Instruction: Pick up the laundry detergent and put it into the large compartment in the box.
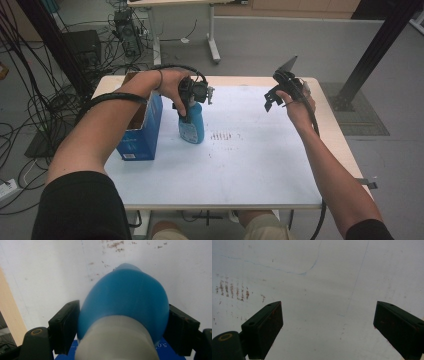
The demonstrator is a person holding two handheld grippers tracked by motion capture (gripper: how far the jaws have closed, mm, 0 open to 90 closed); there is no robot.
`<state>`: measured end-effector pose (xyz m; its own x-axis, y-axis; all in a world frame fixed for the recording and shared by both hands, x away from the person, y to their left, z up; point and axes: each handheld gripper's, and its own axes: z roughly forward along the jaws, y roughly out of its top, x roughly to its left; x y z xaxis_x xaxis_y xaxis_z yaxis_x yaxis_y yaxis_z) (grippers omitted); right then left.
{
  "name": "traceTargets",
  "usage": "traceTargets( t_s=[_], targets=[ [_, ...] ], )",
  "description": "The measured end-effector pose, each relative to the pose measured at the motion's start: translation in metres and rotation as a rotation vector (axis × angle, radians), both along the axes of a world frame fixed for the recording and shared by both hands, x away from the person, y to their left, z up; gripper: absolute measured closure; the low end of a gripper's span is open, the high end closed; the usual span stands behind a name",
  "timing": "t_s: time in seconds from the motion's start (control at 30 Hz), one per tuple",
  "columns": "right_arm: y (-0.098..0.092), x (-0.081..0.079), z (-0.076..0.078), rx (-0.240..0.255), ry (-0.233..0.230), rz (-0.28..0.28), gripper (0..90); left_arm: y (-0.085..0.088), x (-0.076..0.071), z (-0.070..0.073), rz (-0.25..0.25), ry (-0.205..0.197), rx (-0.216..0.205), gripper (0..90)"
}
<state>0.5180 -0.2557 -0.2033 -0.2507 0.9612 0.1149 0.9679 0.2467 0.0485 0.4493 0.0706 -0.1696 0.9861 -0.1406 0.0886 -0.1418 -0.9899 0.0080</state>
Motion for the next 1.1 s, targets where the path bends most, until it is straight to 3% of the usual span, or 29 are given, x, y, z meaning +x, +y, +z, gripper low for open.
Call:
traceTargets(
  t_s=[0.27,1.1],
  targets=[
    [-0.001,0.001,-0.001,-0.001,0.005,-0.006,8.7,0.003,0.003,-0.001,-0.050,0.008,-0.003,29.9],
    [0.003,0.005,-0.007,-0.010,0.011,-0.002,8.7,0.004,0.018,0.001,-0.098,0.061,-0.006,34.0]
  ],
)
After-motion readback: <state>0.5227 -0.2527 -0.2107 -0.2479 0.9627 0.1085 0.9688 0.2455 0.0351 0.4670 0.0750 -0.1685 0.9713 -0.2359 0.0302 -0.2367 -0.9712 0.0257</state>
